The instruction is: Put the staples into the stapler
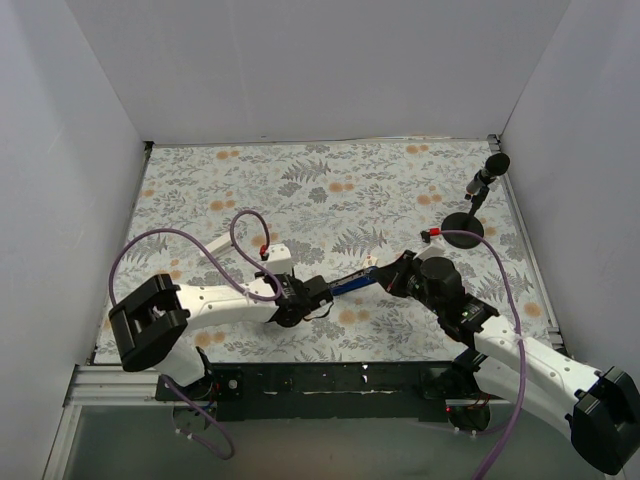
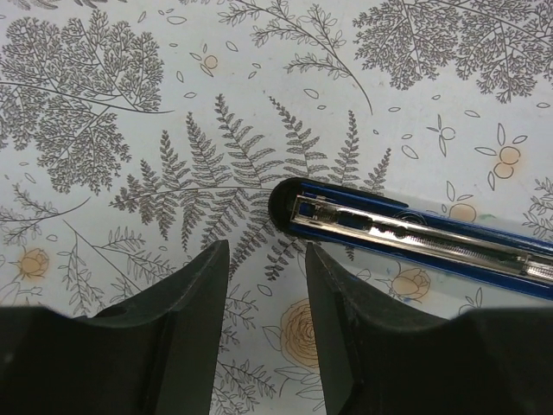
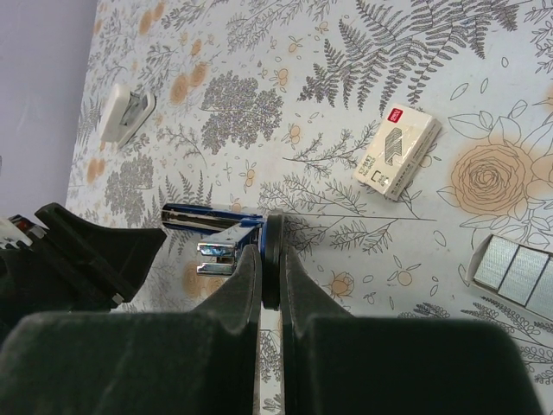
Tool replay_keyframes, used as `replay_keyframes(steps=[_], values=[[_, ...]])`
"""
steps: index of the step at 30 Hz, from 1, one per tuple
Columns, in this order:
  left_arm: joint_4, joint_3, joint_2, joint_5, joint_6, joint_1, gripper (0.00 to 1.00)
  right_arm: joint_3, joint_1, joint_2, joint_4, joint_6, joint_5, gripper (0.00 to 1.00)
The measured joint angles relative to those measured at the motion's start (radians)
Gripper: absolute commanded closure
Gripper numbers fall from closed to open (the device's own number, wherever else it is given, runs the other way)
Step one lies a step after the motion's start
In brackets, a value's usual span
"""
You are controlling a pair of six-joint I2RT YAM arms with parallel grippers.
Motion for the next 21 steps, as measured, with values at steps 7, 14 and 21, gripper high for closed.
replay_keyframes(steps=[7,14,21], values=[[0.092,-0.029,0.007,0.042,0.008,0.033,0.59,-0.047,0.000,0.010,0.072,0.002,-0.008,0.99],[0.174,-0.109,-0.051,0.102,0.041,0.092,0.59,-0.111,0.000,0.056,0.167,0.045,-0.012,0.99],[0.236,-0.118,-0.151,0.156,0.104,0.154,0.58,-0.137,0.000,0.148,0.260,0.086,-0.029,0.99]])
